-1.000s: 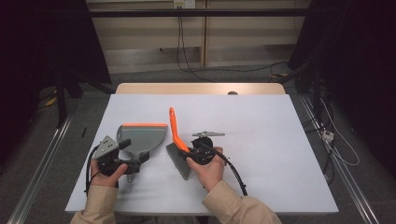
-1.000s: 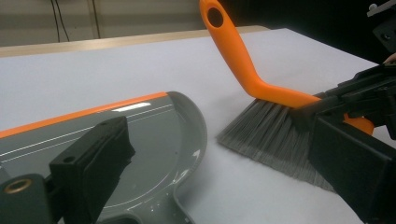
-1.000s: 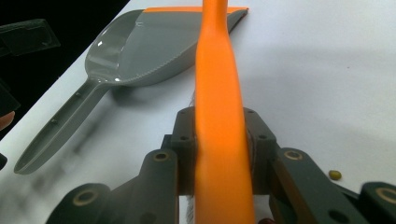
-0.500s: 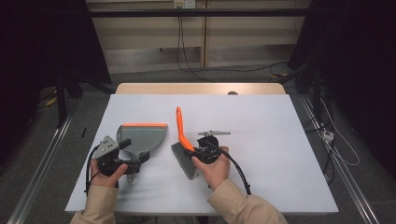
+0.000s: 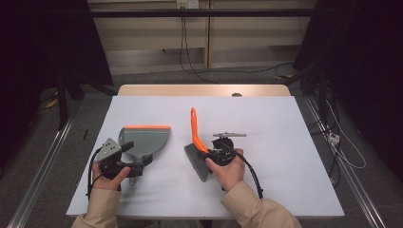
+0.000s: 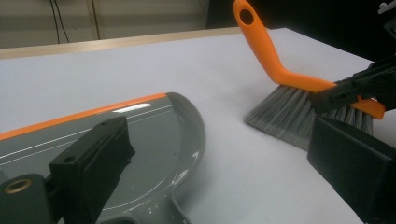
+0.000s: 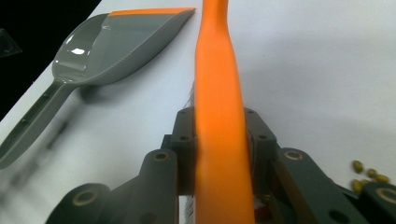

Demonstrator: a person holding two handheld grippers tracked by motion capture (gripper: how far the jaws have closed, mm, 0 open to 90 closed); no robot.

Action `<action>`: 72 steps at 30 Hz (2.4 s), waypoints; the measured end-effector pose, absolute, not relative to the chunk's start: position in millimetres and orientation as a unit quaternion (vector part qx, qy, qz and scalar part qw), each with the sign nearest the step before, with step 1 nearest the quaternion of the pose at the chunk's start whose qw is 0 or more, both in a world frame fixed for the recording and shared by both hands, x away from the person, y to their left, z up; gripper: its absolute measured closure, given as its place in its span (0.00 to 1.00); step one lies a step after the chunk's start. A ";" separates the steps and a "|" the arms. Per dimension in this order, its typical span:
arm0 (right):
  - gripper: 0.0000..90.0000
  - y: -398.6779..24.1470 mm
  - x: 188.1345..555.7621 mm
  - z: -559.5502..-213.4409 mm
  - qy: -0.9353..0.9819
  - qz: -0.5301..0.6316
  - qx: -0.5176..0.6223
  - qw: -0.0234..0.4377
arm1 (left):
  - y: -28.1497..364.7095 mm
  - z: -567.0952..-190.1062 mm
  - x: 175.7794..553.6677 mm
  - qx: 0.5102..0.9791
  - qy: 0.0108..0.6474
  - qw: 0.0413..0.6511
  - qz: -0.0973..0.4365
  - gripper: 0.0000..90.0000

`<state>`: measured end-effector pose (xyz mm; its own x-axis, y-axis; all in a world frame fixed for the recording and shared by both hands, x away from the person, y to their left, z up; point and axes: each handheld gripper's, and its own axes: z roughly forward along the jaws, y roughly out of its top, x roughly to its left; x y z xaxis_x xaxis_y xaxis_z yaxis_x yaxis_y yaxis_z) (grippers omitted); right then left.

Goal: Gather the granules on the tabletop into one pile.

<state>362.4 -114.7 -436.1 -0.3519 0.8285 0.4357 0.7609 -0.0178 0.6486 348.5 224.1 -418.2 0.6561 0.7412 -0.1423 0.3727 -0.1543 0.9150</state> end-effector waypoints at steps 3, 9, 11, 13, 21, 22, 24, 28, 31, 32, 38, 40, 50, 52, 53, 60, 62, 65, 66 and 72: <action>0.79 -119.8 361.9 -436.2 0.698 0.432 0.569 0.040 | 223.8 -418.0 348.4 0.740 0.376 0.530 0.174 0.07; 0.79 -129.3 361.8 -436.6 0.693 0.433 0.576 0.038 | 223.7 -418.1 348.5 0.740 0.376 0.530 0.174 0.07; 0.79 -131.7 361.7 -436.5 0.692 0.433 0.577 0.037 | 223.7 -418.2 348.6 0.740 0.376 0.530 0.174 0.07; 0.79 -134.3 361.7 -436.1 0.691 0.432 0.578 0.038 | 223.5 -418.0 348.4 0.740 0.376 0.530 0.174 0.07; 0.79 -145.1 361.5 -435.9 0.687 0.430 0.585 0.040 | 223.0 -417.9 348.3 0.740 0.375 0.530 0.174 0.07; 0.79 -146.4 361.5 -435.6 0.688 0.429 0.584 0.042 | 223.0 -417.9 348.3 0.740 0.375 0.530 0.174 0.07; 0.79 -148.8 361.3 -435.2 0.688 0.428 0.585 0.045 | 222.9 -417.8 348.2 0.741 0.375 0.530 0.174 0.07; 0.79 -154.2 361.1 -435.4 0.684 0.427 0.589 0.045 | 223.0 -417.8 348.2 0.741 0.375 0.530 0.175 0.07; 0.79 -157.4 360.6 -435.4 0.683 0.427 0.591 0.046 | 222.6 -417.9 348.1 0.740 0.375 0.530 0.173 0.07; 0.79 -158.3 360.5 -435.5 0.682 0.427 0.592 0.047 | 222.6 -417.9 348.1 0.741 0.374 0.530 0.174 0.07; 0.79 -164.1 358.6 -435.7 0.678 0.428 0.596 0.050 | 223.2 -417.4 347.9 0.741 0.374 0.529 0.176 0.07; 0.79 -166.4 358.3 -435.7 0.677 0.428 0.597 0.051 | 223.0 -417.3 347.8 0.741 0.374 0.529 0.176 0.07; 0.79 -174.3 358.0 -434.3 0.675 0.430 0.597 0.049 | 222.0 -417.3 347.7 0.742 0.373 0.529 0.175 0.07; 0.79 -176.0 358.6 -433.8 0.668 0.436 0.602 0.037 | 221.9 -417.3 347.8 0.742 0.373 0.529 0.174 0.07; 0.79 -177.1 358.9 -433.2 0.664 0.443 0.602 0.027 | 222.0 -417.4 347.9 0.742 0.373 0.529 0.174 0.07; 0.79 -186.3 362.3 -416.7 0.641 0.484 0.595 0.014 | 221.3 -417.8 348.3 0.742 0.373 0.528 0.174 0.07; 0.79 -189.2 364.6 -409.6 0.643 0.489 0.589 0.024 | 221.3 -417.9 348.4 0.742 0.374 0.528 0.174 0.07; 0.79 -193.3 369.5 -402.5 0.654 0.493 0.572 0.047 | 221.7 -417.8 348.4 0.743 0.373 0.528 0.173 0.07; 0.79 -194.7 371.4 -401.0 0.660 0.488 0.568 0.059 | 221.9 -417.7 348.3 0.742 0.374 0.528 0.174 0.07; 0.79 -201.2 390.2 -401.0 0.725 0.470 0.487 0.130 | 222.1 -418.0 348.8 0.740 0.376 0.530 0.172 0.07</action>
